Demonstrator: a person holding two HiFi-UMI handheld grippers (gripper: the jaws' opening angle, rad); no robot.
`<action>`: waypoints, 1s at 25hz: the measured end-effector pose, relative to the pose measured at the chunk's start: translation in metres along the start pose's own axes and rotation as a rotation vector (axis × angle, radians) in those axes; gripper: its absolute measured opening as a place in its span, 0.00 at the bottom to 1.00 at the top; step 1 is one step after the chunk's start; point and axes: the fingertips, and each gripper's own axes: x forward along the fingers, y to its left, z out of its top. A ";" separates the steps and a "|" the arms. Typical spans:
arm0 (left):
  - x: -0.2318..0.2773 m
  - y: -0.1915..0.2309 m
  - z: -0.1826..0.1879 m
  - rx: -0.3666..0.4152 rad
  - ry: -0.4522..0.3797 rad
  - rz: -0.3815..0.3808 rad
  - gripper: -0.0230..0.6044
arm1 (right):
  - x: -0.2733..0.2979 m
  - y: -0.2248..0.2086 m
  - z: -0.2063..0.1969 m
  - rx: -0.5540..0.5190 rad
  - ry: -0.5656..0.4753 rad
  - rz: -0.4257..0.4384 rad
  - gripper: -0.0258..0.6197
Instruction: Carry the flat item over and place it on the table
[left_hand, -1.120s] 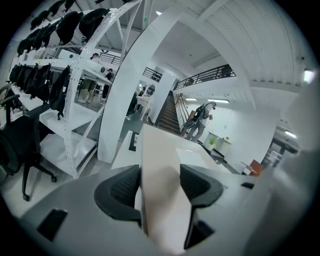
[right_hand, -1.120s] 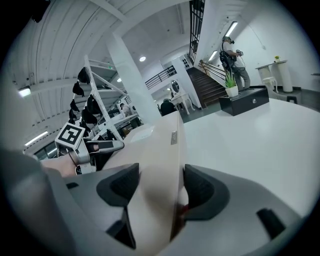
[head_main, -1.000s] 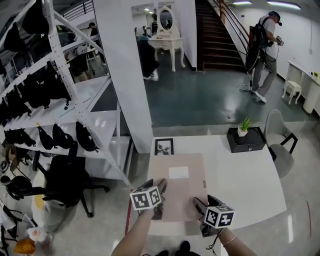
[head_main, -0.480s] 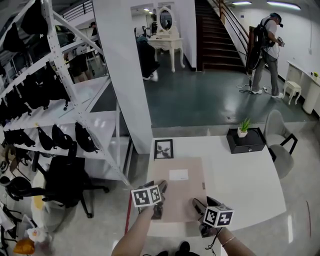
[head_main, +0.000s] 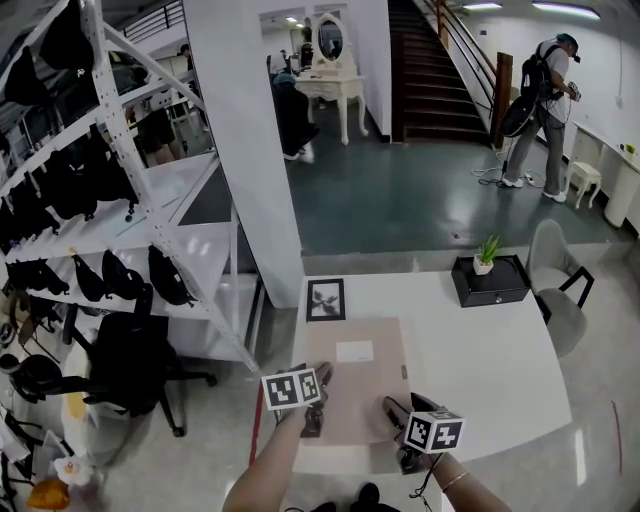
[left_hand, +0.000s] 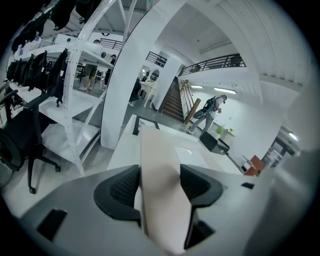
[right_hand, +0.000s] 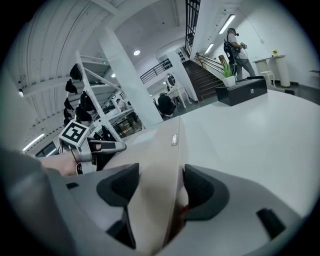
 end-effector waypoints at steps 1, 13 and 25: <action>0.001 0.001 0.000 0.002 0.005 0.002 0.44 | 0.000 0.000 0.000 -0.002 0.001 -0.002 0.48; 0.004 0.003 -0.003 -0.033 0.029 -0.009 0.44 | 0.002 0.000 -0.002 -0.007 0.022 -0.013 0.49; -0.027 -0.006 0.000 0.049 -0.060 -0.001 0.44 | -0.007 0.003 0.011 -0.095 -0.034 -0.031 0.48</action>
